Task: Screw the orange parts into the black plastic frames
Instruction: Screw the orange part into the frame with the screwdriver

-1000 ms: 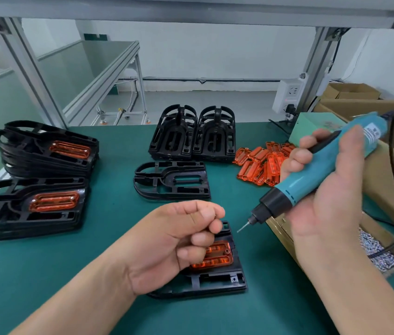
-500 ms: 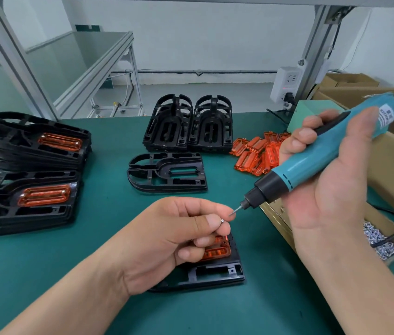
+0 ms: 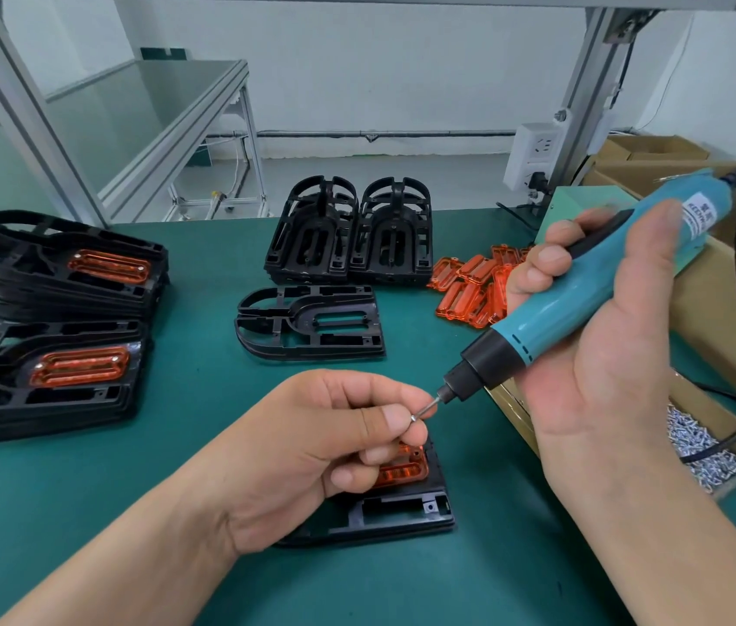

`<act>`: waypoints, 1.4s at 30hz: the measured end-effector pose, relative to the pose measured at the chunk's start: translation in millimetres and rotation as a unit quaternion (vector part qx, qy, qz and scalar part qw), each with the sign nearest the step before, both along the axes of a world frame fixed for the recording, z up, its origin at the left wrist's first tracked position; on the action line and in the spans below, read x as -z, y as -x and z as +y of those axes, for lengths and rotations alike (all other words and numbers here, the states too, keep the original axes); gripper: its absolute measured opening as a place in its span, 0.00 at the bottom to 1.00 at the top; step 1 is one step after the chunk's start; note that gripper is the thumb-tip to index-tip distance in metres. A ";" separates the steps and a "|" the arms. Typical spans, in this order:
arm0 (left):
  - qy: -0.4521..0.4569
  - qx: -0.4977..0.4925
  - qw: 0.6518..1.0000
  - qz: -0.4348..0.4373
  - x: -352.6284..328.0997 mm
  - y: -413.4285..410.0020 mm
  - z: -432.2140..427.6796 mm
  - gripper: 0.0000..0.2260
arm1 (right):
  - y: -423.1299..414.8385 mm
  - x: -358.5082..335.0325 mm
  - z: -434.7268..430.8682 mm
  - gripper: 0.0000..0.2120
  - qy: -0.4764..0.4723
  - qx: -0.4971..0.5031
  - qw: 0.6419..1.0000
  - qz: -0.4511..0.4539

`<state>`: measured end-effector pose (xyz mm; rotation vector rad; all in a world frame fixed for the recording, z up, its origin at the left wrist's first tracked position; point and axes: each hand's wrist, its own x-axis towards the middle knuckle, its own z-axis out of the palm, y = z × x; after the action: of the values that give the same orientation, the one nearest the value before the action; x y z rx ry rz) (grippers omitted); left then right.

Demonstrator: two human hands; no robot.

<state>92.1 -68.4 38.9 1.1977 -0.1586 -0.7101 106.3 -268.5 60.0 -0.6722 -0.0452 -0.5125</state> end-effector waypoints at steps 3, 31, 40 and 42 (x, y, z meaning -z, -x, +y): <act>-0.003 -0.003 1.000 -0.006 0.1 0.1 -0.2 0.09 | -11.5 -14.2 -5.3 0.16 -0.001 -0.033 0.999 -0.001; -0.153 -0.015 0.978 -0.140 -1.1 -1.8 2.3 0.10 | -13.4 -0.3 0.0 0.15 0.009 -0.061 0.996 0.065; -0.151 -0.037 0.979 -0.129 -3.5 -4.8 6.2 0.10 | -15.1 -1.7 -5.5 0.16 -0.011 -0.053 0.997 0.058; -0.162 -0.057 0.976 -0.135 -7.3 -7.9 9.6 0.10 | -15.3 -2.3 -6.6 0.15 0.007 -0.047 0.997 0.058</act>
<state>100.0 -58.8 46.3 1.6031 -0.2031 -0.4805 121.6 -275.0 62.3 -0.7081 0.0292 -0.3827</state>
